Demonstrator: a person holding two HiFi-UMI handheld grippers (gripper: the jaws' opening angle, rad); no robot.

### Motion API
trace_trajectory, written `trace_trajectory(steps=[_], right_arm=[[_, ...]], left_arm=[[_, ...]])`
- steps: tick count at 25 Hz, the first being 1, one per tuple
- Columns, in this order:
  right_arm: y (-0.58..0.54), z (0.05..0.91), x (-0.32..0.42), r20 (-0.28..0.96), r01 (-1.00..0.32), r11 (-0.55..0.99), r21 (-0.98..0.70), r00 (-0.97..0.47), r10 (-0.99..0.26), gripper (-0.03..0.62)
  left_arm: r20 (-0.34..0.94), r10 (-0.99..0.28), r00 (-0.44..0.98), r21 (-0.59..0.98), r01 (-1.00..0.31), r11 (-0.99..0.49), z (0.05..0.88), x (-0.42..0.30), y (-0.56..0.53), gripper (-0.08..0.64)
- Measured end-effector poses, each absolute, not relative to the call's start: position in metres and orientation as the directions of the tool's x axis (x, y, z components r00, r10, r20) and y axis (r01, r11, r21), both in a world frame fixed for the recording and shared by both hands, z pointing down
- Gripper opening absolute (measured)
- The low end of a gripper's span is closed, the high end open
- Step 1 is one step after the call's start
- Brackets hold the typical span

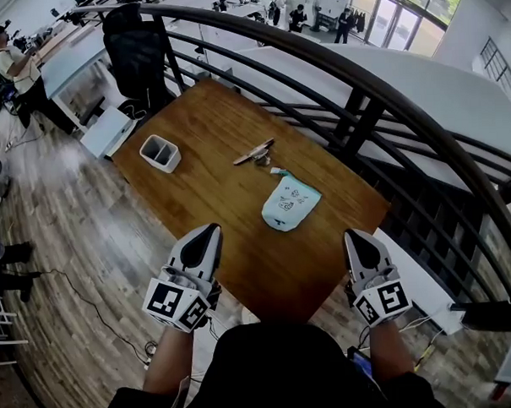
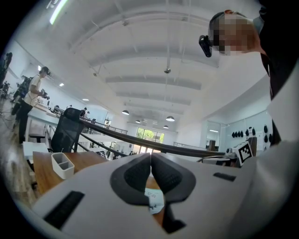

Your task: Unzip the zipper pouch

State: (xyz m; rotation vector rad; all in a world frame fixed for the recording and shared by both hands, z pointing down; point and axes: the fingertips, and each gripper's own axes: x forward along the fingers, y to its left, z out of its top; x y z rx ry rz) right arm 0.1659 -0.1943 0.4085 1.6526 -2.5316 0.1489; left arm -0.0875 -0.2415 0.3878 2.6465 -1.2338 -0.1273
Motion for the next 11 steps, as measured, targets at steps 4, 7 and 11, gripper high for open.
trace_trajectory(steps=[4, 7, 11], right_arm=[[-0.196, 0.409, 0.162, 0.151, -0.911, 0.411, -0.011, -0.408, -0.9, -0.006], [-0.198, 0.409, 0.158, 0.153, -0.906, 0.424, -0.009, -0.42, -0.895, -0.006], [-0.201, 0.412, 0.154, 0.157, -0.904, 0.428, -0.002, -0.423, -0.893, -0.006]], left_arm=[[0.02, -0.762, 0.648, 0.235, -0.743, -0.626, 0.389, -0.086, -0.239, 0.017], [0.028, -0.762, 0.647, 0.237, -0.745, -0.624, 0.392, -0.087, -0.239, 0.017], [0.039, -0.762, 0.647, 0.239, -0.746, -0.621, 0.396, -0.089, -0.242, 0.017]])
